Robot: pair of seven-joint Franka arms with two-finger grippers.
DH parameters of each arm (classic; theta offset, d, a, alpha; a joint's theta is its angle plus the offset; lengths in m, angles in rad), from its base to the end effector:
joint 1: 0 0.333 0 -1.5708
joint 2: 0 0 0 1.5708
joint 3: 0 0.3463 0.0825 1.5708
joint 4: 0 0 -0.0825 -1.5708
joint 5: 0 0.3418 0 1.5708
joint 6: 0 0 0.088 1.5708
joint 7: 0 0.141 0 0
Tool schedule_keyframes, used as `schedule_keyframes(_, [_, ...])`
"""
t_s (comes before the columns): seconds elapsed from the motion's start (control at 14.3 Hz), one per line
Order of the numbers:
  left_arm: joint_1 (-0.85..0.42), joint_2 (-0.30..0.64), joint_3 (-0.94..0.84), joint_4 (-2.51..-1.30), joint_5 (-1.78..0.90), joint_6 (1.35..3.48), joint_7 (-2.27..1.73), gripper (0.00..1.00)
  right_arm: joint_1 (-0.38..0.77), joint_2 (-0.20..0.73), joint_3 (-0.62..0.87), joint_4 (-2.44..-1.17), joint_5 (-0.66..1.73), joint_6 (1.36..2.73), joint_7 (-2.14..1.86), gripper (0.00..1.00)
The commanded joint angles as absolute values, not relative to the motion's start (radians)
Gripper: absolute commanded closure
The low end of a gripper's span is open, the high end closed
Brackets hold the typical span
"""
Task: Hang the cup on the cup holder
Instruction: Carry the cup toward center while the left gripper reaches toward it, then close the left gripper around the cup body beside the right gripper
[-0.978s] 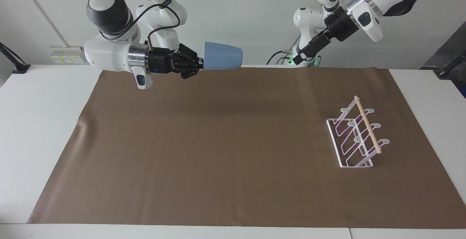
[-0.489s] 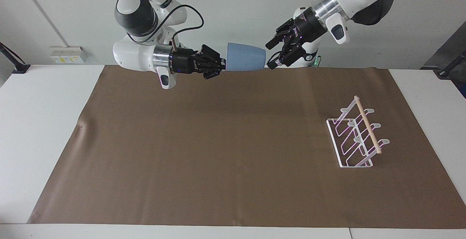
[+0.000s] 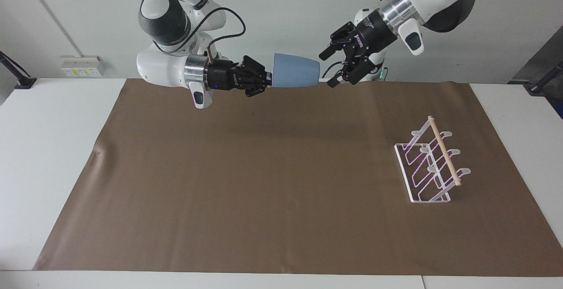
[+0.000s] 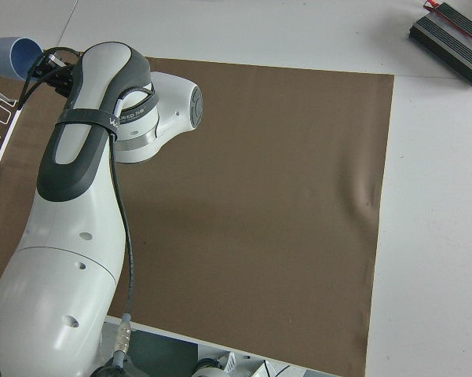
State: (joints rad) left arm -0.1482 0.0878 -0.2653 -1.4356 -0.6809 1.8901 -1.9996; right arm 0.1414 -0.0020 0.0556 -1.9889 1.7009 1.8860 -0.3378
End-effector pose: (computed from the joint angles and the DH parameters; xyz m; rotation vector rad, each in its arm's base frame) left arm 0.5084 -0.2864 0.6961 1.6430 1.8484 -0.6891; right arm 0.5185 0.2115 0.5779 -1.5721 0.1894 -0.0360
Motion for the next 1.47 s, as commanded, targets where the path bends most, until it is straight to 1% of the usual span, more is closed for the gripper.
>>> schedule_keyframes(0.0, [-0.176,0.071,-0.256,-1.474,-0.698,1.943,-2.054,0.0,0.138,-0.029,0.058,-2.02,1.733,1.898,-0.377,1.0])
schedule_keyframes(0.42, [-0.227,0.061,-0.255,-1.499,-0.69,1.994,-2.048,0.0,0.138,-0.029,0.058,-2.02,1.733,1.899,-0.377,1.0])
schedule_keyframes(0.7, [-0.247,0.04,-0.255,-1.543,-0.69,2.023,-2.039,0.0,0.138,-0.029,0.058,-2.02,1.733,1.898,-0.377,1.0])
schedule_keyframes(1.33, [-0.256,0.038,-0.256,-1.537,-0.692,2.037,-2.049,0.0,0.138,-0.029,0.058,-2.02,1.733,1.898,-0.376,1.0])
schedule_keyframes(1.4, [-0.264,0.038,-0.256,-1.539,-0.69,2.051,-2.055,0.03,0.138,-0.029,0.058,-2.02,1.733,1.898,-0.377,1.0])
